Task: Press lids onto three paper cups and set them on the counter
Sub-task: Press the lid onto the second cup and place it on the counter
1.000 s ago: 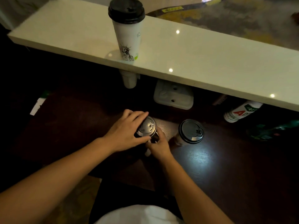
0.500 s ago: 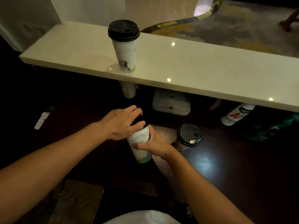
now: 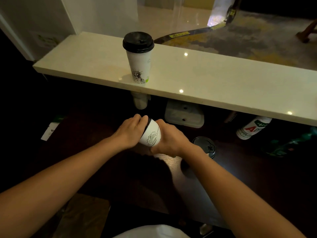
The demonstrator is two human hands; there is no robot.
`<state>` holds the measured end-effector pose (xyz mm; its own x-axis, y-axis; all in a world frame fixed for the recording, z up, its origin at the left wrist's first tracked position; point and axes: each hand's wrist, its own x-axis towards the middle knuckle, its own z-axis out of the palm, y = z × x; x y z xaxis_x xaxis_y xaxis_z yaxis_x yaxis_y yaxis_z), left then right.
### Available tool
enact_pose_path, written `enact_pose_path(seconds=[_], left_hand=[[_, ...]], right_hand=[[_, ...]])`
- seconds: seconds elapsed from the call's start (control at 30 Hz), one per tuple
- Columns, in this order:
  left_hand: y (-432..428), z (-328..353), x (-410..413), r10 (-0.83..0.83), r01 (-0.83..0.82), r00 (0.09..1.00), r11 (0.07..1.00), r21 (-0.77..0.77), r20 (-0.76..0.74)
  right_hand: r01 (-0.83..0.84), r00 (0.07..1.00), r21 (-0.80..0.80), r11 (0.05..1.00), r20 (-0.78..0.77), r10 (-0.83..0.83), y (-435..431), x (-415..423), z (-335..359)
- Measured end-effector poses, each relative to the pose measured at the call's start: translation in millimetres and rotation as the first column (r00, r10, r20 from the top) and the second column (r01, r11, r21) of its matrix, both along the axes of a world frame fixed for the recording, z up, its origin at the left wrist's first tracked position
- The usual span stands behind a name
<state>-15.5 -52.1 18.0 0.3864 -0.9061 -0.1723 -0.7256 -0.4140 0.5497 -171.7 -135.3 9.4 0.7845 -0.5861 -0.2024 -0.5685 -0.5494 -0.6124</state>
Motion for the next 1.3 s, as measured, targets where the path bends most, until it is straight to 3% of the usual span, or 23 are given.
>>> enact_pose_path(seconds=[0.07,0.13,0.27,0.33,0.4,0.47,0.5,0.53,0.6,0.73,0.9,1.13,1.3], left_hand=[[-7.5,0.0,-3.7,0.184,-0.171,0.981,0.97,0.173,-0.065],[-12.5,3.8,-6.6,0.423,-0.32,0.86,0.883,0.344,-0.284],[-11.5,12.2,-1.0,0.538,-0.307,0.727,0.811,0.499,-0.426],[-12.5,12.2,-2.2,0.544,-0.309,0.717,0.808,0.502,-0.436],[-12.9,14.4,-6.8,0.481,-0.302,0.783,0.848,0.436,-0.393],[-9.5,6.6,-7.7,0.239,-0.194,0.956,0.951,0.241,-0.173],[-4.6,2.6,-8.0,0.123,-0.118,0.991,0.989,0.087,-0.061],[1.0,0.8,-9.8,0.006,-0.006,1.0,0.999,-0.045,0.007],[6.8,3.6,-9.5,-0.047,0.032,0.994,0.988,-0.15,-0.098],[10.0,-0.7,-9.5,-0.142,0.143,0.99,0.964,-0.226,0.023],[6.0,-5.6,-14.1,-0.08,0.084,0.996,0.985,-0.154,0.03],[-8.1,-4.8,-22.1,0.043,-0.072,0.991,0.968,0.242,0.125],[-5.7,-6.6,-27.6,0.046,-0.065,0.992,0.984,0.168,0.119]], right_hand=[[-0.08,0.994,-0.186,0.979,-0.082,0.065,-0.3,4.0,2.2],[-0.149,0.986,-0.317,0.937,-0.116,0.117,1.1,6.7,2.9],[-0.217,0.975,-0.477,0.852,-0.155,0.162,4.2,11.2,0.8],[-0.203,0.978,-0.492,0.846,-0.137,0.155,3.6,10.7,-1.8],[-0.163,0.986,-0.455,0.876,-0.116,0.124,2.1,7.8,-4.3],[-0.071,0.997,-0.282,0.957,-0.049,0.06,0.7,2.1,-7.9],[-0.018,1.0,-0.144,0.989,0.016,0.02,1.0,-1.5,-9.7],[0.026,0.996,-0.007,1.0,0.087,-0.025,1.5,-5.3,-12.1],[0.074,0.977,0.187,0.98,0.185,-0.109,4.2,-12.2,-17.6],[0.093,0.957,0.302,0.949,0.237,-0.17,11.1,-19.5,-25.7],[0.115,0.96,0.281,0.953,0.214,-0.179,14.0,-19.8,-34.0],[0.054,0.989,0.042,0.998,0.136,-0.059,17.5,-17.6,-33.6],[0.064,0.99,-0.012,0.998,0.13,-0.062,15.9,-20.3,-33.4]])
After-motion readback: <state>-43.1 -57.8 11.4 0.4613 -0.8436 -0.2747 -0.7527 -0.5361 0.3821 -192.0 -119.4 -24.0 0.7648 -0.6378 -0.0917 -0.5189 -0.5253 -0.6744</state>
